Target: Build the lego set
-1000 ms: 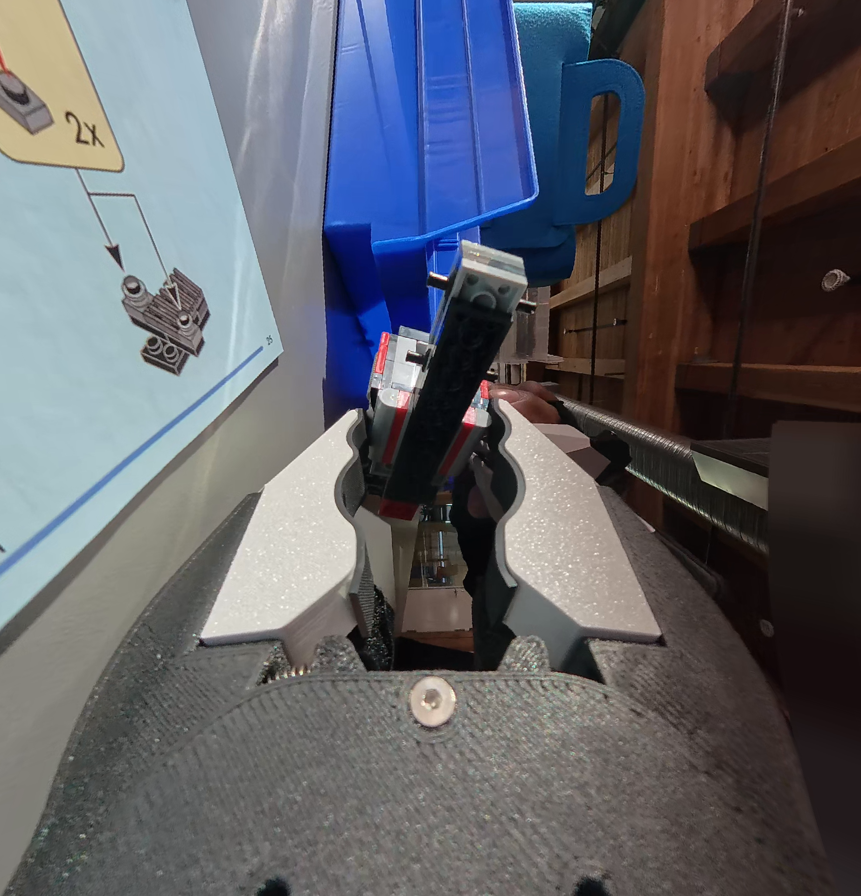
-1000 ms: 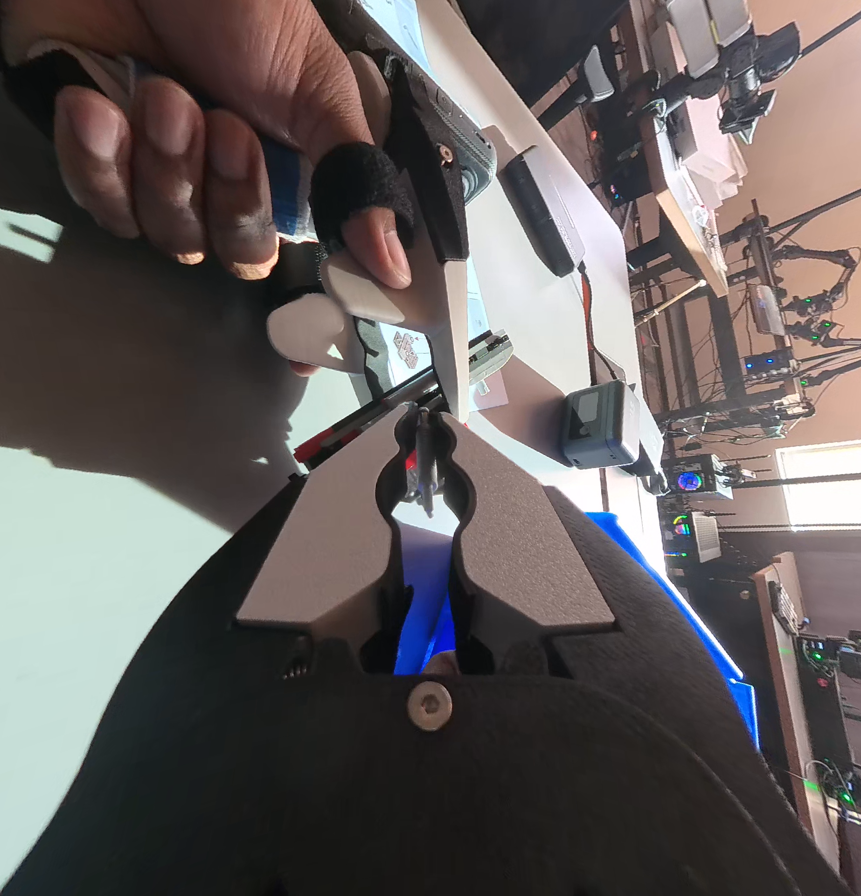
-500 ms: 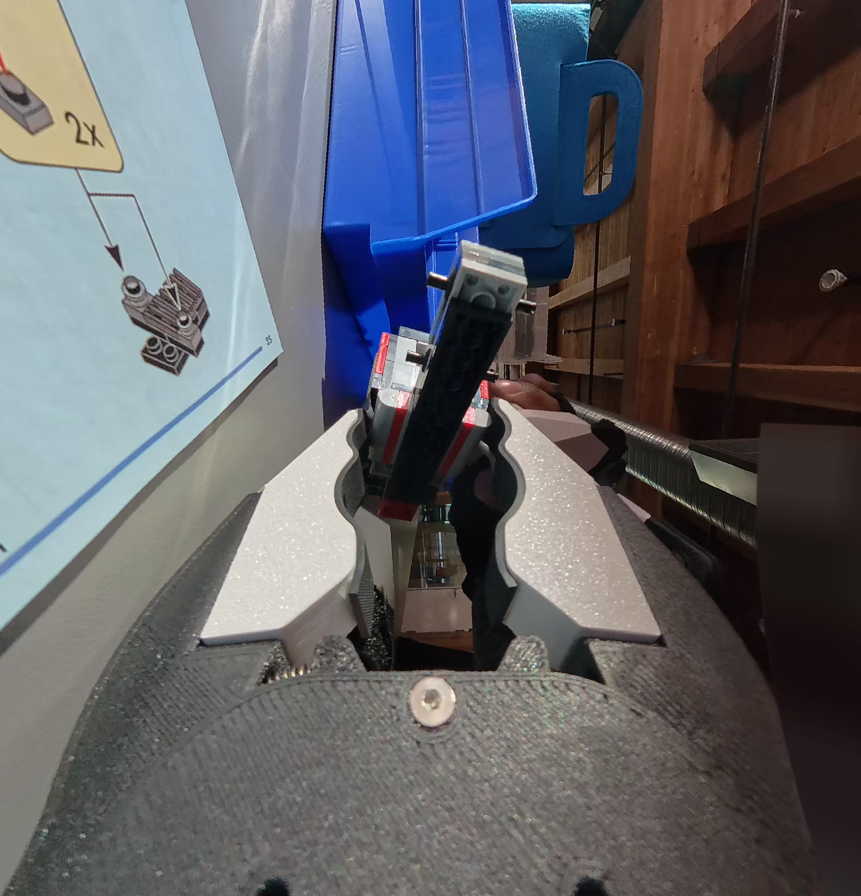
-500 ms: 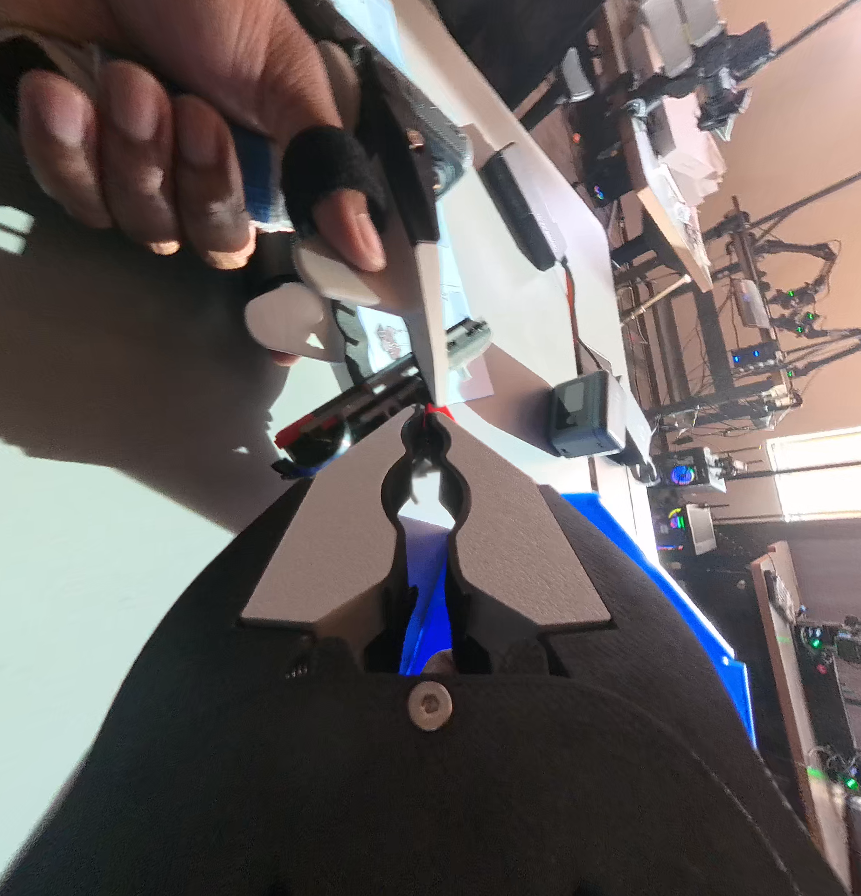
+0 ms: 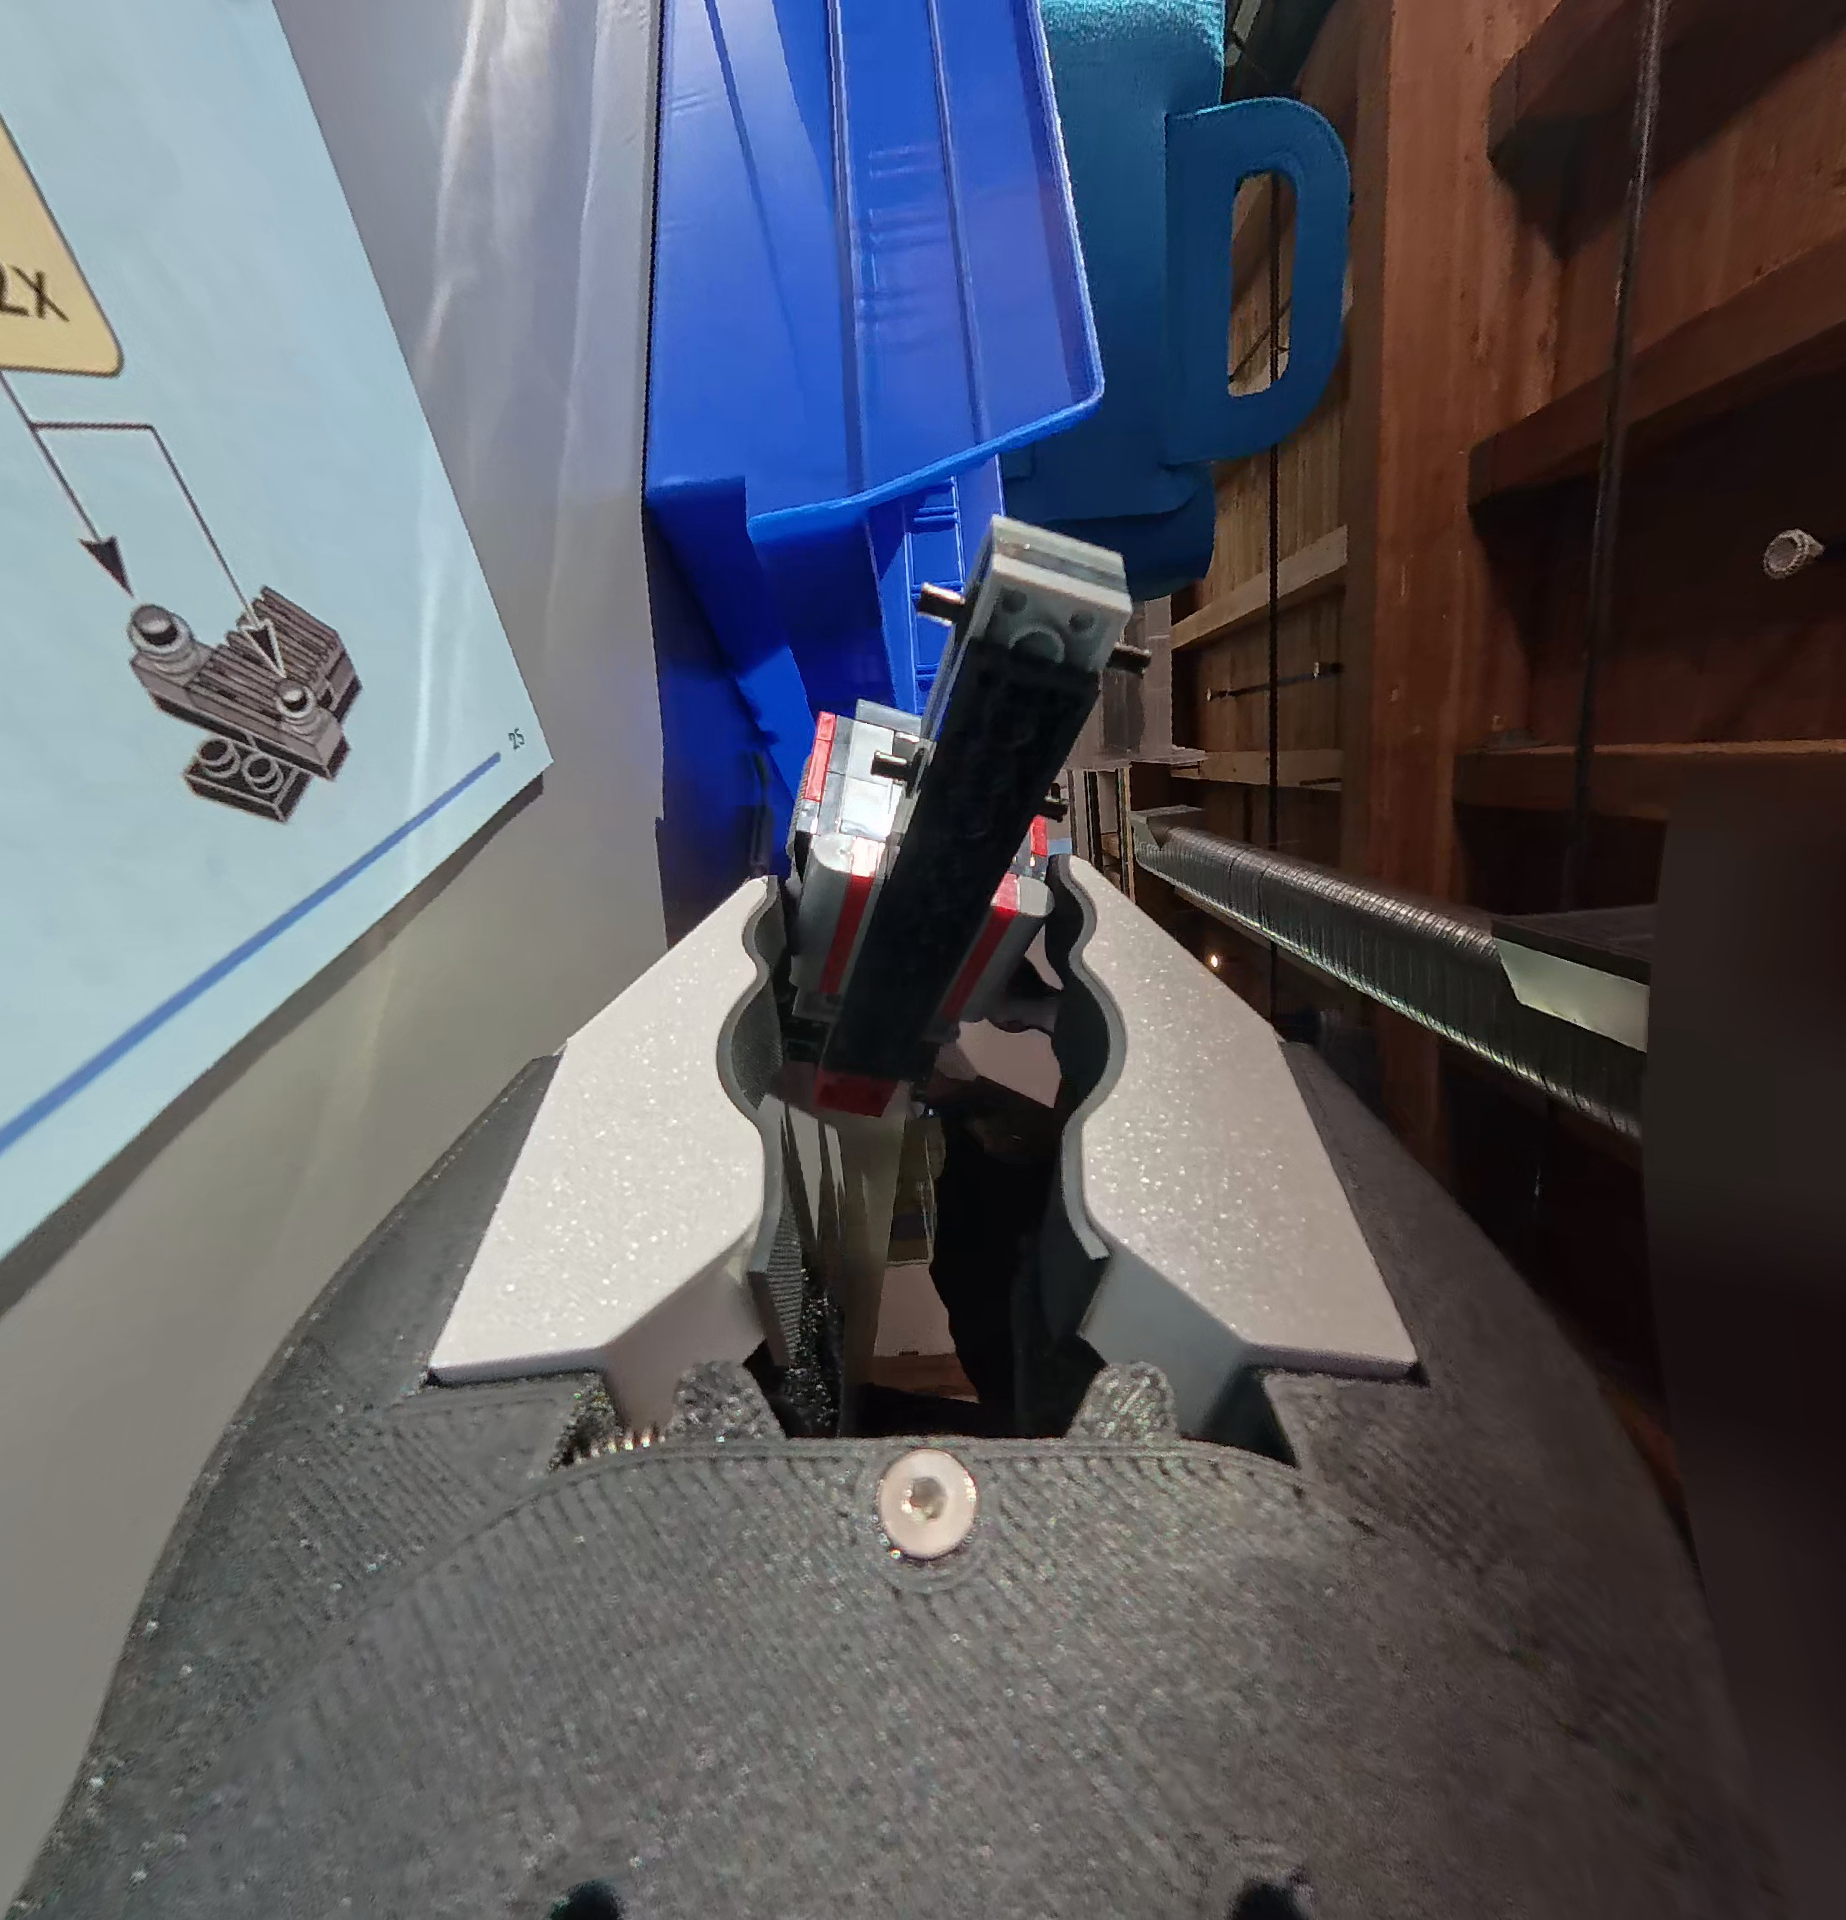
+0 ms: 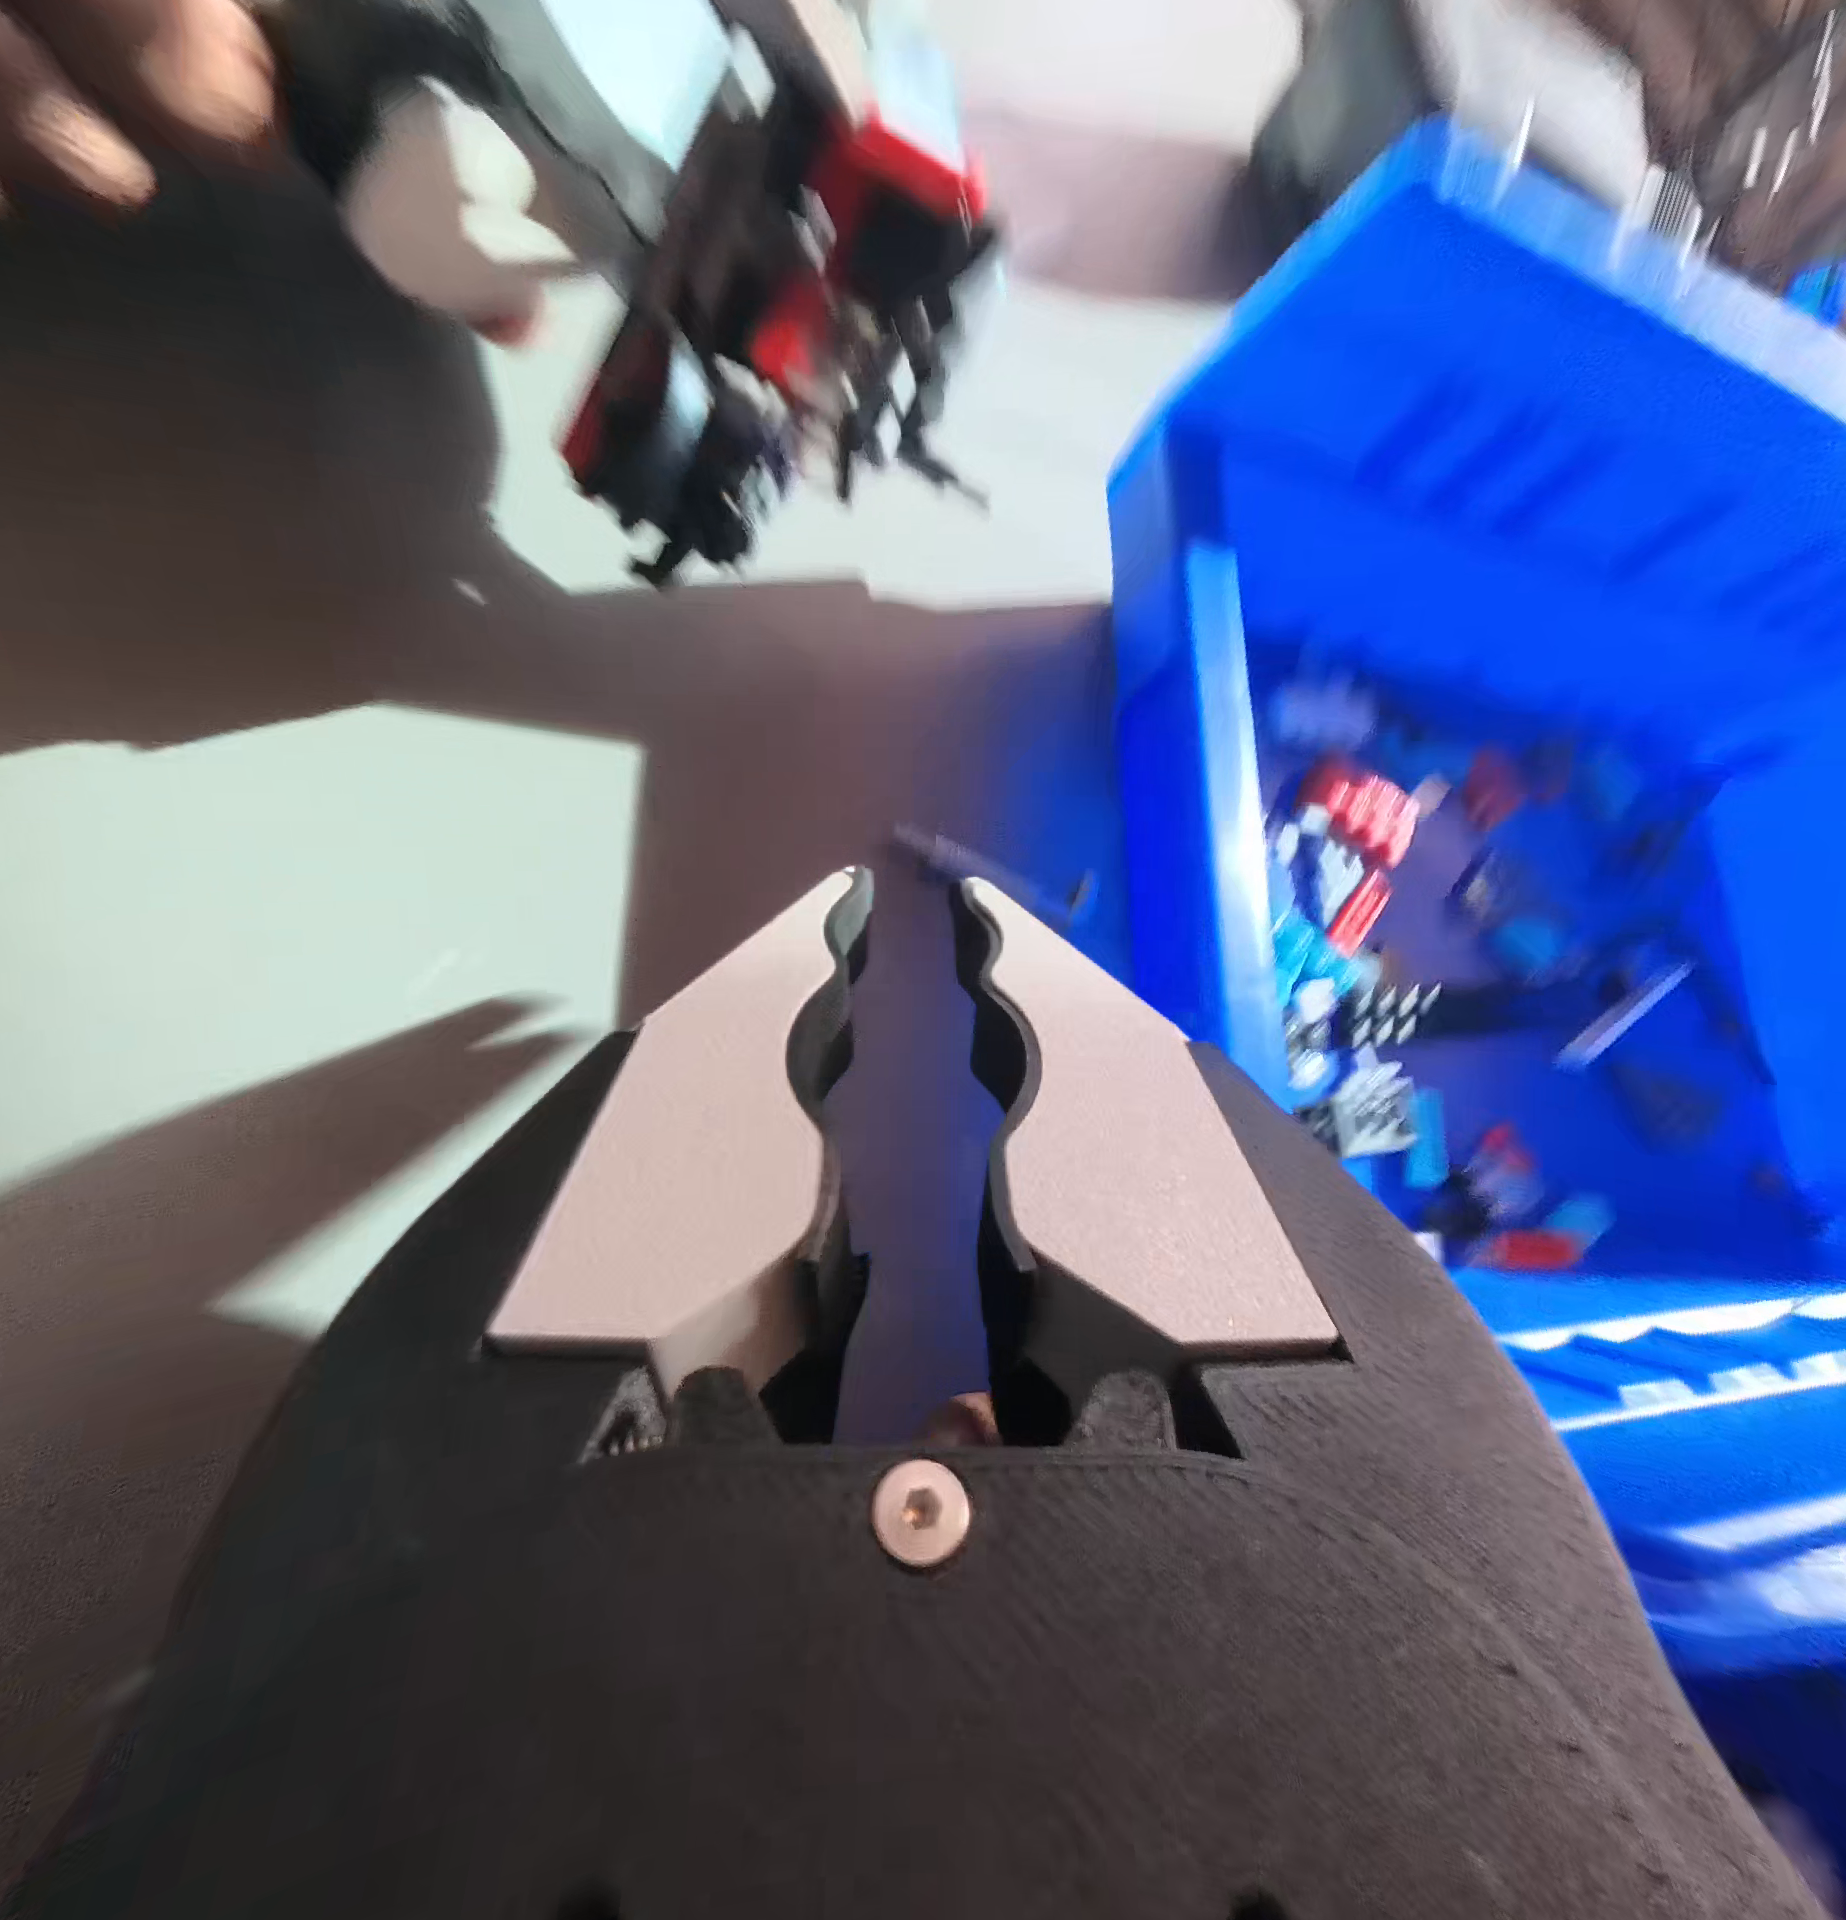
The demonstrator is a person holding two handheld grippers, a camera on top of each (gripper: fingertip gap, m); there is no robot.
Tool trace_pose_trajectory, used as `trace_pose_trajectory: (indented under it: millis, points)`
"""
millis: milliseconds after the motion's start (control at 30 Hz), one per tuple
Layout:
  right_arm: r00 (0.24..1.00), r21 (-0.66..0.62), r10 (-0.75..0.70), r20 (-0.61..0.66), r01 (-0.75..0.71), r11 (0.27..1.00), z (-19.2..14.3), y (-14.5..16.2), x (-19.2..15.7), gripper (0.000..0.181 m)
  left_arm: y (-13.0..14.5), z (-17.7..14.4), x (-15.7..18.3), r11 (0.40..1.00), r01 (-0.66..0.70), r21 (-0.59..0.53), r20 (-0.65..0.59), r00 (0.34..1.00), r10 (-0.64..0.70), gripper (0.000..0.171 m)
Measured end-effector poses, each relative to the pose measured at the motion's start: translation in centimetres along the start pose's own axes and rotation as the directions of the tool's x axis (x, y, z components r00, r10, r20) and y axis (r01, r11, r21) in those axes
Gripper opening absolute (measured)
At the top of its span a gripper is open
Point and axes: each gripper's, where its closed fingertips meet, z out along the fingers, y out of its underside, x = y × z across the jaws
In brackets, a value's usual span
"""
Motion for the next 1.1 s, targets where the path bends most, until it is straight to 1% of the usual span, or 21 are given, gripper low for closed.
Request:
trace_pose_trajectory:
  millis: [100, 167, 233, 300, 367, 400, 500, 567, 633, 700, 767, 800, 833, 900, 933, 1000, 1033, 1100]
  points:
    - [0.994, -0.057, 0.101, -0.045, -0.104, 0.993, 1.5, 1.2, 0.7, 0.028, -0.4, 0.0, -0.1, 1.0, 0.008, 0.015, -0.016, 1.0, -0.008, 0.05]
    - [0.988, -0.043, 0.147, -0.046, -0.148, 0.988, 2.1, 1.0, 1.0, 0.034, -0.6, -0.1, -0.2, 1.0, -0.009, 0.02, -0.01, 1.0, 0.009, 0.05]
    - [0.983, -0.06, 0.175, -0.061, -0.179, 0.982, 2.6, 1.4, 1.5, 0.038, -0.8, -0.2, -0.1, 0.999, -0.028, 0.023, -0.012, 1.0, 0.028, 0.05]
    - [0.978, -0.058, 0.201, -0.05, -0.204, 0.977, 3.1, 1.4, 1.6, 0.039, -1.0, -0.2, 0.0, 0.999, -0.041, 0.024, -0.014, 0.999, 0.041, 0.05]
    - [0.975, -0.057, 0.221, -0.024, -0.222, 0.973, 3.4, 1.2, 1.2, 0.034, -1.1, -0.3, 0.0, 0.999, -0.039, 0.022, -0.016, 0.999, 0.039, 0.05]
    - [0.976, -0.053, 0.22, -0.007, -0.22, 0.974, 3.5, 1.1, 0.8, 0.03, -1.0, -0.3, 0.0, 0.999, -0.035, 0.02, -0.018, 0.999, 0.035, 0.05]
    - [0.977, -0.051, 0.207, 0.051, -0.205, 0.977, 3.7, 0.5, -0.2, 0.03, -1.0, -0.3, 0.1, 0.999, -0.031, 0.018, -0.023, 0.999, 0.031, 0.05]
    - [0.973, -0.045, 0.183, 0.138, -0.178, 0.983, 3.6, -0.3, -1.9, 0.03, -1.0, -0.4, 0.2, 0.999, -0.034, 0.017, -0.024, 0.999, 0.035, 0.05]
    - [0.961, -0.018, 0.108, 0.253, -0.107, 0.994, 3.1, -1.1, -4.3, 0.029, -1.1, -0.4, 0.3, 0.999, -0.038, 0.017, -0.025, 0.999, 0.038, 0.05]
    - [0.938, 0.009, 0.025, 0.345, -0.03, 0.999, 2.1, -1.2, -6.4, 0.028, -1.2, -0.5, 0.4, 0.999, -0.042, 0.021, -0.025, 0.999, 0.042, 0.05]
    - [0.923, 0.017, -0.019, 0.385, 0.014, 1.0, 1.0, -0.7, -7.3, 0.028, -1.4, -0.6, 0.5, 0.998, -0.049, 0.027, -0.025, 0.998, 0.049, 0.05]
    - [0.925, 0.024, -0.012, 0.379, 0.003, 1.0, 0.5, -0.7, -7.2, 0.028, -1.5, -0.7, 0.6, 0.998, -0.053, 0.03, -0.025, 0.998, 0.053, 0.049]
    - [0.931, 0.038, 0.022, 0.365, -0.039, 0.999, 0.0, -0.9, -6.9, 0.028, -1.6, -0.8, 0.7, 0.998, -0.056, 0.032, -0.026, 0.998, 0.056, 0.05]
    - [0.934, 0.044, 0.173, 0.312, -0.196, 0.98, -0.6, -1.3, -5.7, 0.03, -1.6, -0.8, 0.8, 0.998, -0.061, 0.035, -0.028, 0.998, 0.062, 0.05]
    - [0.921, 0.04, 0.275, 0.276, -0.297, 0.954, -0.7, -1.3, -5.1, 0.03, -1.6, -0.8, 0.8, 0.997, -0.063, 0.035, -0.027, 0.998, 0.064, 0.05]
    - [0.863, 0.018, 0.468, 0.19, -0.48, 0.877, -0.7, -0.8, -4.3, 0.032, -1.5, -0.7, 0.7, 0.997, -0.063, 0.033, -0.024, 0.998, 0.064, 0.05]
    - [0.834, 0.002, 0.53, 0.154, -0.537, 0.844, -0.6, -0.4, -4.4, 0.032, -1.5, -0.7, 0.6, 0.998, -0.063, 0.031, -0.021, 0.998, 0.063, 0.049]
    - [0.825, -0.024, 0.559, 0.086, -0.559, 0.829, -0.1, 0.2, -5.1, 0.033, -1.4, -0.6, 0.5, 0.998, -0.061, 0.028, -0.017, 0.998, 0.062, 0.05]
